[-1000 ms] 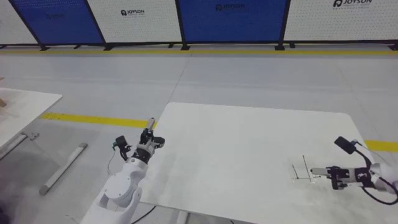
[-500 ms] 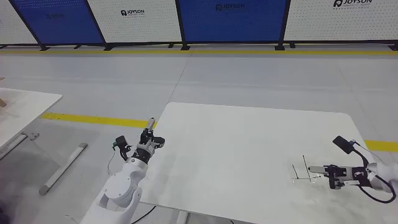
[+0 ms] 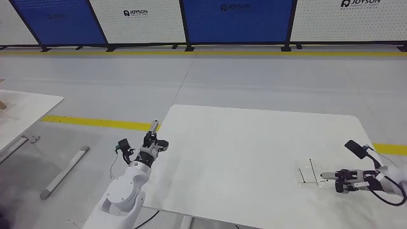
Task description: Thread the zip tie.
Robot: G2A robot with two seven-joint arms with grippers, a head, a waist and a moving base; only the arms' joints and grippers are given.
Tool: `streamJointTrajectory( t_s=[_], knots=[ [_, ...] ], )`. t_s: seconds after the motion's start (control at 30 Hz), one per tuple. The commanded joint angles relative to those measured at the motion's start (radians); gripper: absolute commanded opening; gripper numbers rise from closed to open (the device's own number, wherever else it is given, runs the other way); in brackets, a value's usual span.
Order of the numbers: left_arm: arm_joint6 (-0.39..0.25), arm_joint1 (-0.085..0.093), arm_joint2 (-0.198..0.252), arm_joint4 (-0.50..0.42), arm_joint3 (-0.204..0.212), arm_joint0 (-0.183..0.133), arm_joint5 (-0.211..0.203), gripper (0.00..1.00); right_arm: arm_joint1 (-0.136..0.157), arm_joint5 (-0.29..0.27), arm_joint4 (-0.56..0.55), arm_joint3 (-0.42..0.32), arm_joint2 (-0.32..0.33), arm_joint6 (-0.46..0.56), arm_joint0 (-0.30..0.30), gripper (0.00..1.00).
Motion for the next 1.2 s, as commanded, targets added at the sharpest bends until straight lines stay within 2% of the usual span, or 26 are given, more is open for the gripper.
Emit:
streamJointTrajectory(
  t_s=[0.0, 0.1, 0.2, 0.33, 0.43, 0.5, 0.73, 0.77, 0.97, 1.07, 1.17],
  knots=[
    [0.000, 0.000, 0.000, 0.000, 0.000, 0.000, 0.000, 1.00, -0.002, 0.008, -0.004, 0.013, -0.007, -0.005, 0.008, 0.45],
    [0.000, 0.000, 0.000, 0.000, 0.000, 0.000, 0.000, 1.00, -0.003, 0.015, -0.009, 0.032, -0.014, 0.000, 0.017, 0.46],
    [0.000, 0.000, 0.000, 0.000, 0.000, 0.000, 0.000, 1.00, -0.007, 0.025, -0.017, 0.042, -0.029, 0.000, 0.028, 0.39],
    [0.000, 0.000, 0.000, 0.000, 0.000, 0.000, 0.000, 1.00, -0.015, 0.040, -0.027, 0.050, -0.056, -0.007, 0.042, 0.37],
    [0.000, 0.000, 0.000, 0.000, 0.000, 0.000, 0.000, 1.00, -0.018, 0.041, -0.028, 0.058, -0.065, -0.009, 0.051, 0.42],
    [0.000, 0.000, 0.000, 0.000, 0.000, 0.000, 0.000, 1.00, -0.019, 0.041, -0.028, 0.063, -0.068, -0.012, 0.054, 0.36],
    [0.000, 0.000, 0.000, 0.000, 0.000, 0.000, 0.000, 1.00, -0.021, 0.050, -0.026, 0.075, -0.070, -0.023, 0.057, 0.31],
    [0.000, 0.000, 0.000, 0.000, 0.000, 0.000, 0.000, 1.00, -0.021, 0.051, -0.026, 0.076, -0.071, -0.024, 0.058, 0.25],
    [0.000, 0.000, 0.000, 0.000, 0.000, 0.000, 0.000, 1.00, -0.023, 0.058, -0.028, 0.076, -0.076, -0.027, 0.062, 0.24],
    [0.000, 0.000, 0.000, 0.000, 0.000, 0.000, 0.000, 1.00, -0.022, 0.035, -0.015, 0.070, -0.076, -0.007, 0.060, 0.23],
    [0.000, 0.000, 0.000, 0.000, 0.000, 0.000, 0.000, 1.00, -0.021, 0.038, -0.021, 0.067, -0.073, -0.011, 0.058, 0.24]
  ],
)
